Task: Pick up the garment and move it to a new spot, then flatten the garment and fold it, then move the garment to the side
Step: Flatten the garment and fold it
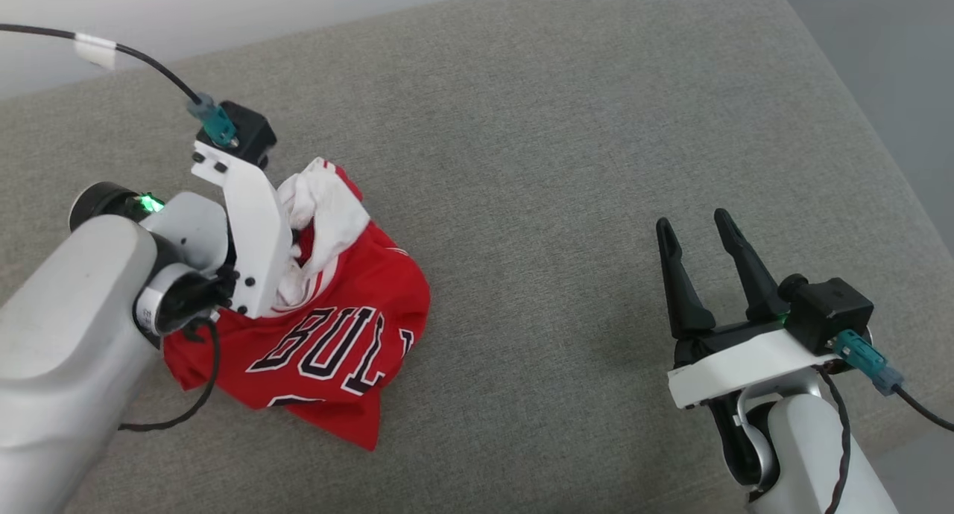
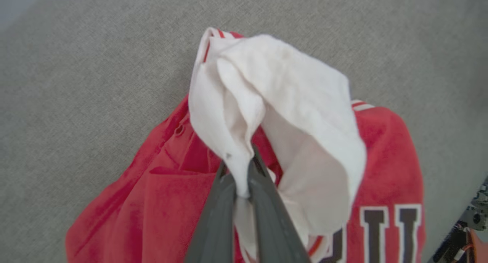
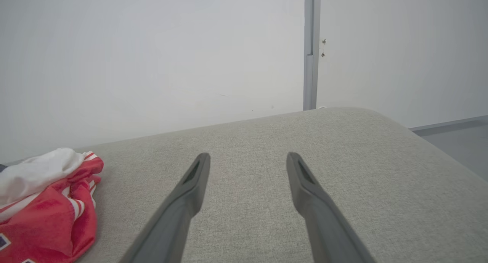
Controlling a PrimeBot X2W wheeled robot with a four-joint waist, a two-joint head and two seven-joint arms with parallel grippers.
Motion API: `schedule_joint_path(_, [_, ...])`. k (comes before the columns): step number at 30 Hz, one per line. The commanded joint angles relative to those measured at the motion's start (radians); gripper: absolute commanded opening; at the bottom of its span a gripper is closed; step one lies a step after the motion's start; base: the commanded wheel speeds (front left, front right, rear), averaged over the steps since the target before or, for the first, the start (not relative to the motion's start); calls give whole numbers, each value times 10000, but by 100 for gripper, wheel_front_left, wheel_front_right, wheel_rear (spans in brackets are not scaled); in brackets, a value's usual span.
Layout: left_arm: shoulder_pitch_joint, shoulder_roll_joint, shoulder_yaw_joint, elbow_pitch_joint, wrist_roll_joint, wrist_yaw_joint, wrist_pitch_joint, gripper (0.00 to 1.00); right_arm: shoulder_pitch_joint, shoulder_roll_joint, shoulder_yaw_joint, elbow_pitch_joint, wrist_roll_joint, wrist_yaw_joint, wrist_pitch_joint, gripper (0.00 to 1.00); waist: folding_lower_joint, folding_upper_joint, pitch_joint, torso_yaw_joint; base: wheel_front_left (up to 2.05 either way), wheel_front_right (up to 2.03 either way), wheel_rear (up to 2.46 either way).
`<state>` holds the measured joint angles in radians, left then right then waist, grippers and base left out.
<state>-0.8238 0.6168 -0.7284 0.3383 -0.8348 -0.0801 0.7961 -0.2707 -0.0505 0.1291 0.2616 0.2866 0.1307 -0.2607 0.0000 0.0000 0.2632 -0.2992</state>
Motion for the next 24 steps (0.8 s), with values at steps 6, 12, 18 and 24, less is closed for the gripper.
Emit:
schedule_joint_path(6, [48,93,628,-663,-579,409,-339,0,90,-1,-214,-15,-111,1,-49,100,0,0,-119,349,0,0,0])
schedule_joint_path(12, [556,574,1297,-1672,-872,1017,-726,0,151,0,-323,-3,-251,1,-50,100,0,0,-239,749,0,0,0])
schedule_joint_path(18, [1793,1598,2284,-2619,-1324,1921,-1280,0,180,-1,-386,41,-400,1,-50,100,0,0,-367,1224,0,0,0])
schedule_joint_path(24, [3347,2544,3186,-2550,-1754,2524,-1915,0,133,-6,-387,76,-473,1,-51,100,0,0,-412,1547,0,0,0])
